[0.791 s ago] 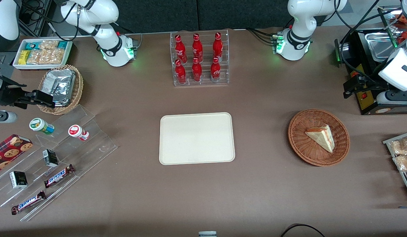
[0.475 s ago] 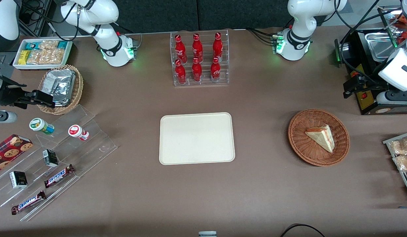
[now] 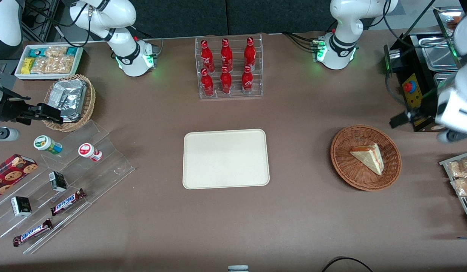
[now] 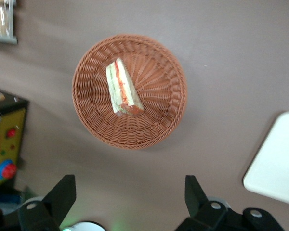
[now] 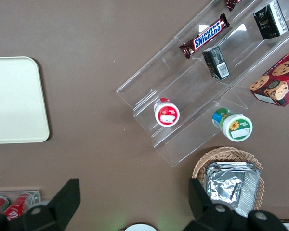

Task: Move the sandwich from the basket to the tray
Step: 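Move the left gripper over the wicker basket toward the sandwich, then lower the left gripper and grasp the wrapped sandwich in the basket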

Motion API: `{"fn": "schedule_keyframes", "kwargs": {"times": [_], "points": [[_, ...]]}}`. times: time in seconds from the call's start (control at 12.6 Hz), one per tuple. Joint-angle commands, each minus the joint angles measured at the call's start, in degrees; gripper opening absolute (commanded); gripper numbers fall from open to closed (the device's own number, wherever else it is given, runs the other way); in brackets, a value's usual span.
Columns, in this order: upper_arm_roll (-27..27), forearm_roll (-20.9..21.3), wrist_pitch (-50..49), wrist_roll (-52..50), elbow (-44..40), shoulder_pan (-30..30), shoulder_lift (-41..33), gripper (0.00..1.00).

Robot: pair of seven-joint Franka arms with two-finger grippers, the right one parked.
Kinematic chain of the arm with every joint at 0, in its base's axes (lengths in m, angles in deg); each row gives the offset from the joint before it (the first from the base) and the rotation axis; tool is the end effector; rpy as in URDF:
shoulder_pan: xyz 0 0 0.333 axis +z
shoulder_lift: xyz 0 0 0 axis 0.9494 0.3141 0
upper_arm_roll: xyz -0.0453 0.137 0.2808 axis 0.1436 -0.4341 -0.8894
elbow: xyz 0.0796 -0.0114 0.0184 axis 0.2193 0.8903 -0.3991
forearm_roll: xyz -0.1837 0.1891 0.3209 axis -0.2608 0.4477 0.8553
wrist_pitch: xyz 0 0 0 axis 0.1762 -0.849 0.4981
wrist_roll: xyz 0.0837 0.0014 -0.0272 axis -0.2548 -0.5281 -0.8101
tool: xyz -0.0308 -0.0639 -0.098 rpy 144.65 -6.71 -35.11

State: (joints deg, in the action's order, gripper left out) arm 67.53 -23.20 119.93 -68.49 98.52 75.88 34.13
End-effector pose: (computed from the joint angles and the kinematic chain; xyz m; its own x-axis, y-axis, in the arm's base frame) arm 0.6026 -0.0226 0.5260 0.9126 0.3838 -0.1410 0.3792 -0.9234 -0.0591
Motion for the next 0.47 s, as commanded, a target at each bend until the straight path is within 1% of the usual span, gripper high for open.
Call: {"fn": "schedule_keyframes", "kwargs": {"times": [0.0,0.24,0.4], "points": [[0.04,0.86,4.88,-4.29,1.84,0.56,4.67,1.00],[-2.77,1.04,16.92,-5.09,12.19,0.56,6.08,1.00],[-4.70,1.04,22.99,-5.17,17.48,0.56,6.87,1.00]]}}
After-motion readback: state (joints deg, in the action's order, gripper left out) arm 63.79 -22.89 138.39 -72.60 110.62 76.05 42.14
